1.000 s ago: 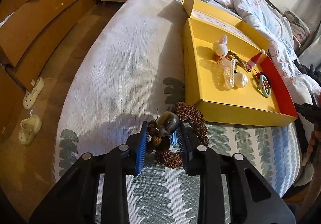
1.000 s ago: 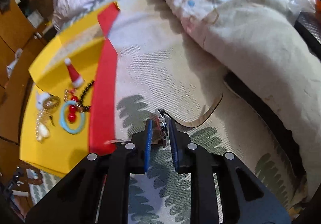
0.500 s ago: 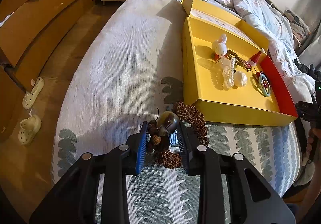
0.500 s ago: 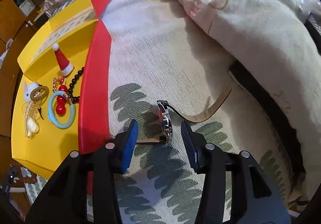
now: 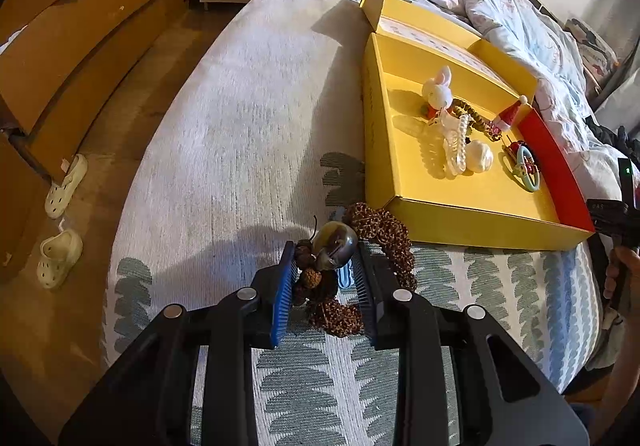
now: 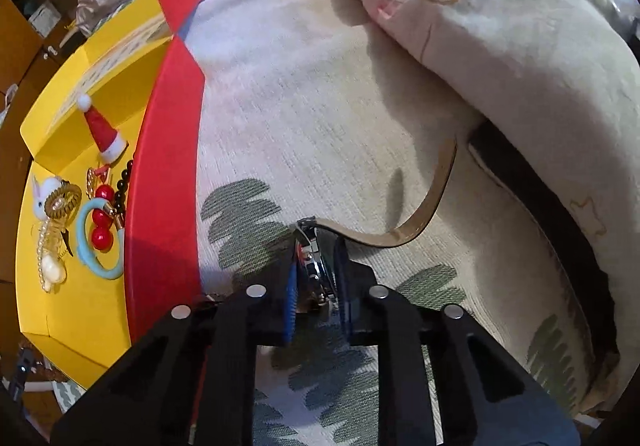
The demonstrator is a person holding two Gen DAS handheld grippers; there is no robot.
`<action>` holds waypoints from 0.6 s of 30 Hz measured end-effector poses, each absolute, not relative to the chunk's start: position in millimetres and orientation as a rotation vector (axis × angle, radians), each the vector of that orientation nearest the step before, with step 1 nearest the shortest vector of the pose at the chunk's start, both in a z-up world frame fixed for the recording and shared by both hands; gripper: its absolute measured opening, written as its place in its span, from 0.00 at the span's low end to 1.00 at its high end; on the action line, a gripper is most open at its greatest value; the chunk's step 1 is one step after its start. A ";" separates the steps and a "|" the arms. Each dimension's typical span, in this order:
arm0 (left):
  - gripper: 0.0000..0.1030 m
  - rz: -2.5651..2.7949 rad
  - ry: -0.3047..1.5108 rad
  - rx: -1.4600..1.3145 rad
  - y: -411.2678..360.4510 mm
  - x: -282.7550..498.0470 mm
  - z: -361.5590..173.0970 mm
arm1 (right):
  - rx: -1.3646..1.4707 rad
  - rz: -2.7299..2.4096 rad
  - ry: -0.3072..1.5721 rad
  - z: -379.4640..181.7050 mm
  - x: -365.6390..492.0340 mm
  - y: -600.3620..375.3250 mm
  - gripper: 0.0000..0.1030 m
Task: Organize jewelry
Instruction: 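Carry the dark bracelet and the watch into the yellow box and open both tools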
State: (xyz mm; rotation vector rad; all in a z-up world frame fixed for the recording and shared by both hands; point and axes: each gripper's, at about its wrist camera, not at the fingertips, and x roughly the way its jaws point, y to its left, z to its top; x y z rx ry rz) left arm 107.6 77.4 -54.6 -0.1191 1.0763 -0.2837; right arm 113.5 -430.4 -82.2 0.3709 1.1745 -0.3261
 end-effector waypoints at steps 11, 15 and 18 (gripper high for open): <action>0.26 -0.316 1.047 -0.146 77.3 100.5 -41.2 | 0.376 -0.331 1.088 -49.2 99.6 -427.6 0.12; 0.25 -0.330 1.028 -0.151 75.9 96.4 -33.0 | 0.371 -0.313 1.031 -25.2 90.5 -421.7 0.11; 0.25 -0.340 1.012 -0.152 74.1 92.9 -26.6 | 0.361 -0.294 0.978 -3.9 82.9 -413.3 0.12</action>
